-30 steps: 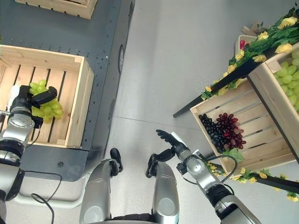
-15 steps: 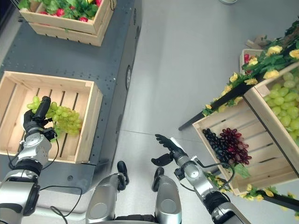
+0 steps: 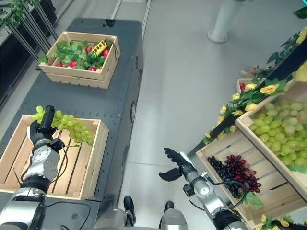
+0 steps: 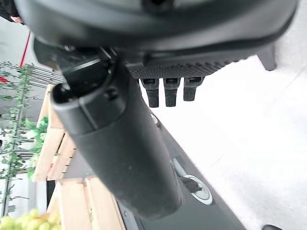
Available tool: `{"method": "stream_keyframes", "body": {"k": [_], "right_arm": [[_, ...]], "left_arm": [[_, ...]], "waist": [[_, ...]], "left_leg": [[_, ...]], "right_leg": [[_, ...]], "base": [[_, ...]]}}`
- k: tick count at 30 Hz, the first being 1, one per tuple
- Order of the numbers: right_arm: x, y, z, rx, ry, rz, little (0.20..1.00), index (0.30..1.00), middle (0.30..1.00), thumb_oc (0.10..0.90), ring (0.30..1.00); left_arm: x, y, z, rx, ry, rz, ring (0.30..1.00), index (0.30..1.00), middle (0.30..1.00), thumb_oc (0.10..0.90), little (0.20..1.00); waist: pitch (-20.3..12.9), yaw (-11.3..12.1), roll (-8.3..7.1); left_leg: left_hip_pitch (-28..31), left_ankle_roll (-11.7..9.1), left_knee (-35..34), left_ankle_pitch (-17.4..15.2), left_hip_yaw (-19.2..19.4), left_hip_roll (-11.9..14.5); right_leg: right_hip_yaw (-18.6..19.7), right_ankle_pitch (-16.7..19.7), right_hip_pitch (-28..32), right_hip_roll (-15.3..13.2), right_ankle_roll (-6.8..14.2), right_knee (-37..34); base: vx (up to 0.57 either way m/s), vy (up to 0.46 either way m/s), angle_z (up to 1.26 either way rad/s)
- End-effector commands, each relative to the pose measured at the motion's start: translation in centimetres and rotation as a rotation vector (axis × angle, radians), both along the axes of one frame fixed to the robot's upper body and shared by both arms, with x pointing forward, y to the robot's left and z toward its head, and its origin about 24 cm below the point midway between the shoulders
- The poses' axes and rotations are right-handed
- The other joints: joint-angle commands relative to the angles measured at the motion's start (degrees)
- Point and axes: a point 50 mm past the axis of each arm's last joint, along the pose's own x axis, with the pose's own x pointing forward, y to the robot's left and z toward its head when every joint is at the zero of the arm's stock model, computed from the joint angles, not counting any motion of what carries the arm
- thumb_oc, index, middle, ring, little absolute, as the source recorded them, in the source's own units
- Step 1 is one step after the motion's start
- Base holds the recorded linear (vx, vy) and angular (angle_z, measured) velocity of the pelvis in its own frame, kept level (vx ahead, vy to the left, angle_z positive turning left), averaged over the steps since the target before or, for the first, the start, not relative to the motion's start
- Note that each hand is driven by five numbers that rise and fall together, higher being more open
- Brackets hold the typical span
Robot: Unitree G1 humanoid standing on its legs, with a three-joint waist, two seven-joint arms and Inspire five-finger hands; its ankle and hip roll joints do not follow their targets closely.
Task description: Pick up the fruits from the basket on one side to the basket on the other side
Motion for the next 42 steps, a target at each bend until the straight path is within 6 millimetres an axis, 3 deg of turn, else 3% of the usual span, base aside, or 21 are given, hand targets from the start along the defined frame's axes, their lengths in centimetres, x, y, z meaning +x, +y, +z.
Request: {"method": "stream_keyframes", "body": {"k": [1, 4, 16, 21, 24, 33, 42], "right_arm": [[0.7, 1.4, 1.9, 0.120, -0.145, 0.054, 0.900, 0.900, 0.900, 0.800, 0.900], [1.1, 1.3, 2.8, 0.165, -0.189, 0.049, 0.900, 0.900, 0.900, 0.800, 0.900], [3.2, 2.2, 6.9, 0.276, -0.352, 0.058, 0.900, 0.900, 0.900, 0.800, 0.900], [4.9, 3.3, 9.5, 0.359, -0.414, 0.056, 0.900, 0.900, 0.900, 0.800, 0.900], [6.2, 5.2, 11.8, 0.433, -0.463, 0.077, 0.900, 0.900, 0.900, 0.800, 0.900], [7.9, 9.2, 15.2, 0.561, -0.515, 0.116, 0.900, 0.900, 0.900, 0.800, 0.900], [9.3, 10.7, 17.9, 0.649, -0.561, 0.026, 0.900, 0.900, 0.900, 0.800, 0.900]], "left_arm": [[0.9, 1.4, 7.5, 0.325, -0.258, -0.010, 0.300, 0.300, 0.300, 0.400, 0.300], [1.5, 1.0, 10.5, 0.452, -0.316, -0.063, 0.300, 0.300, 0.300, 0.400, 0.300], [3.1, -2.5, 15.9, 0.659, -0.417, -0.301, 0.300, 0.300, 0.300, 0.400, 0.300], [3.9, -4.0, 18.9, 0.734, -0.445, -0.418, 0.300, 0.300, 0.300, 0.400, 0.300], [4.6, -5.1, 20.7, 0.753, -0.466, -0.490, 0.300, 0.300, 0.300, 0.400, 0.300], [6.1, -7.9, 23.7, 0.729, -0.517, -0.609, 0.300, 0.300, 0.300, 0.400, 0.300], [6.8, -11.5, 25.5, 0.753, -0.553, -0.712, 0.300, 0.300, 0.300, 0.400, 0.300]], "waist": [[-7.5, -0.9, 2.09], [-8.6, -1.2, 2.61], [-11.1, -1.3, 3.26], [-11.8, -1.4, 4.07], [-12.2, -1.4, 4.67], [-13.2, -1.3, 5.63], [-13.6, -1.3, 5.94]], "left_leg": [[0.2, -2.0, -0.2, -5.1, -2.3, -1.0], [1.5, -2.6, -3.0, -3.9, -2.3, -0.6], [4.0, -2.9, -4.5, -3.8, -2.3, 0.2], [4.5, -3.1, -4.9, -3.6, -2.1, 0.4], [4.7, -3.2, -5.2, -3.4, -1.9, 0.4], [4.8, -3.6, -5.7, -3.0, -1.4, 0.4], [4.8, -3.7, -5.9, -2.8, -1.4, 0.5]], "right_leg": [[0.4, 0.3, -4.1, -1.6, -0.4, 1.5], [0.3, 0.7, -2.7, -0.8, -0.6, -0.3], [0.3, 0.1, -0.2, 0.4, -1.6, -1.8], [0.5, 0.2, 0.3, 0.8, -1.8, -2.3], [0.5, 0.3, 0.6, 1.0, -1.9, -2.8], [0.5, 0.7, 0.9, 1.2, -1.9, -3.8], [0.9, 0.8, 0.8, 1.4, -2.0, -4.1]], "base": [[0.00, -0.090, -0.04], [-0.01, -0.101, -0.05], [0.00, -0.089, -0.01], [-0.02, -0.078, -0.04], [-0.03, -0.070, -0.01], [-0.03, -0.047, -0.04], [-0.01, -0.032, -0.02]]}}
